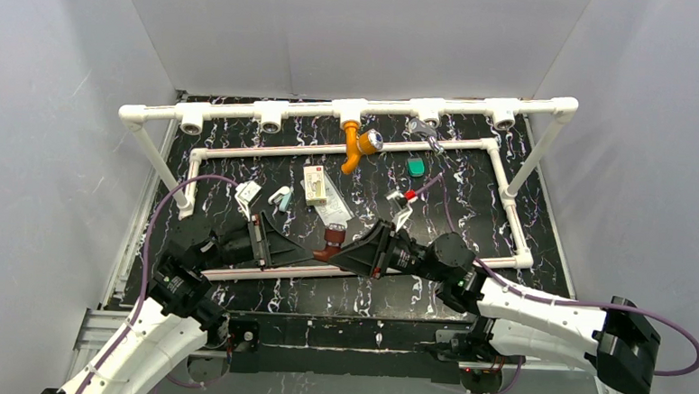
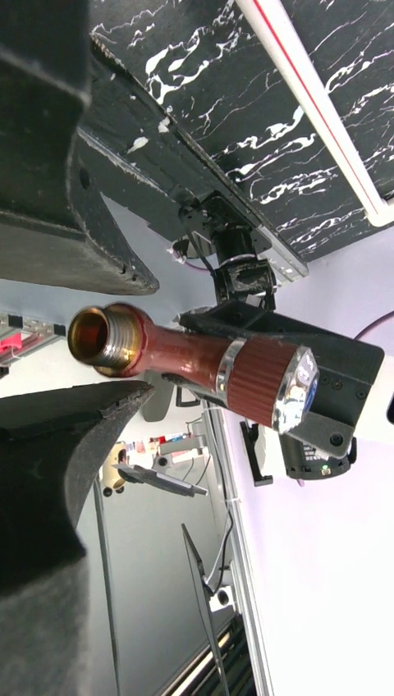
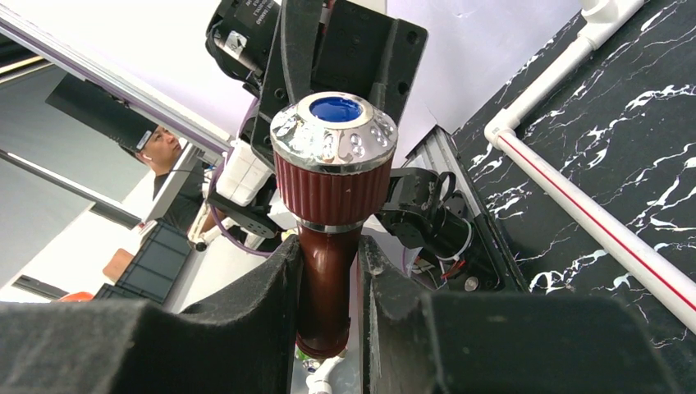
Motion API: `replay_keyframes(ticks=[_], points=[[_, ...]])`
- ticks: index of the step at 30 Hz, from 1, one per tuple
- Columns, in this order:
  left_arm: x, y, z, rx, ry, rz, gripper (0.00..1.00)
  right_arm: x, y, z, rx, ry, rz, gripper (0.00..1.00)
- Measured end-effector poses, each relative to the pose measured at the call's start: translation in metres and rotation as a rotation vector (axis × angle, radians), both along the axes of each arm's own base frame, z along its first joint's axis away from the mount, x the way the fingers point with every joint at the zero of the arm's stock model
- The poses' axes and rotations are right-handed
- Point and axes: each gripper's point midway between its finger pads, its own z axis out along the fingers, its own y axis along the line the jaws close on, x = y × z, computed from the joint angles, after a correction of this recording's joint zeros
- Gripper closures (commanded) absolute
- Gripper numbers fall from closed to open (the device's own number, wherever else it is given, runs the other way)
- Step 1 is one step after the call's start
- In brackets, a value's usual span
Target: Install the water faucets
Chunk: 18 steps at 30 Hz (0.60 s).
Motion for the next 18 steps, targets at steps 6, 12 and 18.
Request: replay_keyframes(ticks=[6, 12, 18], points=[[0.003, 0.001, -0.004, 0.021, 0.004, 0.016, 0.26, -0.002, -0.01, 0.007, 0.004, -0.025, -0.024, 0.99], [0.012, 0.003, 0.003, 0.115, -0.026, 0.047, 0.23, 0.001, -0.026, 0.012, -0.046, -0.062, -0.086, 0.99], [0.026, 0.004, 0.04, 0.181, -0.143, 0.077, 0.23, 0.015, -0.051, 0.019, -0.128, -0.114, -0.219, 0.99]])
